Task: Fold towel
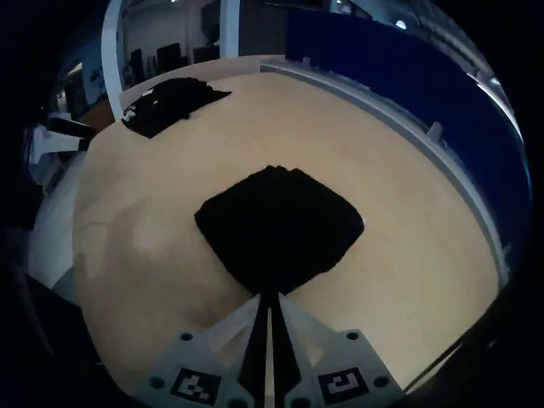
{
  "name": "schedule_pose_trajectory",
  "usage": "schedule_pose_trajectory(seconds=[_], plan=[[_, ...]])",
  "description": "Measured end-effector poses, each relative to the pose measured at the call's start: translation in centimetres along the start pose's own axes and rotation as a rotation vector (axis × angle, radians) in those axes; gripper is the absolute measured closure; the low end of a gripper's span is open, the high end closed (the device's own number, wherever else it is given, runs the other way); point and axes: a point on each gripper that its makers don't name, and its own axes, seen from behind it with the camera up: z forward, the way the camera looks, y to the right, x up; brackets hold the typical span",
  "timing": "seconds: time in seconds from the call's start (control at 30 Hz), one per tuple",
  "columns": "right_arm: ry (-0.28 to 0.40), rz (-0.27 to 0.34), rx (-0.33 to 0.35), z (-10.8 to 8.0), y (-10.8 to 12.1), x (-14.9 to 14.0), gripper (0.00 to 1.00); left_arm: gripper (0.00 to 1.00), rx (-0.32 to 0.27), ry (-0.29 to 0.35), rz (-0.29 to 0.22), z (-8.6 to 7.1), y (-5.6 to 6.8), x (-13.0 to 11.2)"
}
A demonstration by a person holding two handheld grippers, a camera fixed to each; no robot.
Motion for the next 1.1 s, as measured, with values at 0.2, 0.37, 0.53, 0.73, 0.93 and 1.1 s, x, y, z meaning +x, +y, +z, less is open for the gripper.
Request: schedule_pose_trajectory(seconds=[0.2,0.37,0.53,0.73,0.93,1.1], plan=[[0.041,-0.037,-0.024,-1.7,1.7,3.8,0.97,0.04,-0.006,0.005,0.011,0.1,0.2,0.5],[0.086,-0.067,-0.048,-3.4,3.0,7.4,0.97,0.04,-0.012,0.016,0.014,0.3,0.4,1.1],[0.126,-0.083,-0.065,-4.9,3.8,10.3,0.97,0.05,-0.016,0.026,0.016,0.4,0.5,1.7],[0.158,-0.092,-0.089,-6.6,4.5,12.8,0.97,0.04,-0.017,0.031,0.014,0.4,0.4,2.0],[0.167,-0.091,-0.106,-7.4,5.0,13.7,0.97,0.05,-0.020,0.032,0.016,0.3,0.4,2.2],[0.175,-0.078,-0.115,-7.9,5.3,13.9,0.97,0.04,-0.024,0.034,0.023,0.3,0.6,2.5]])
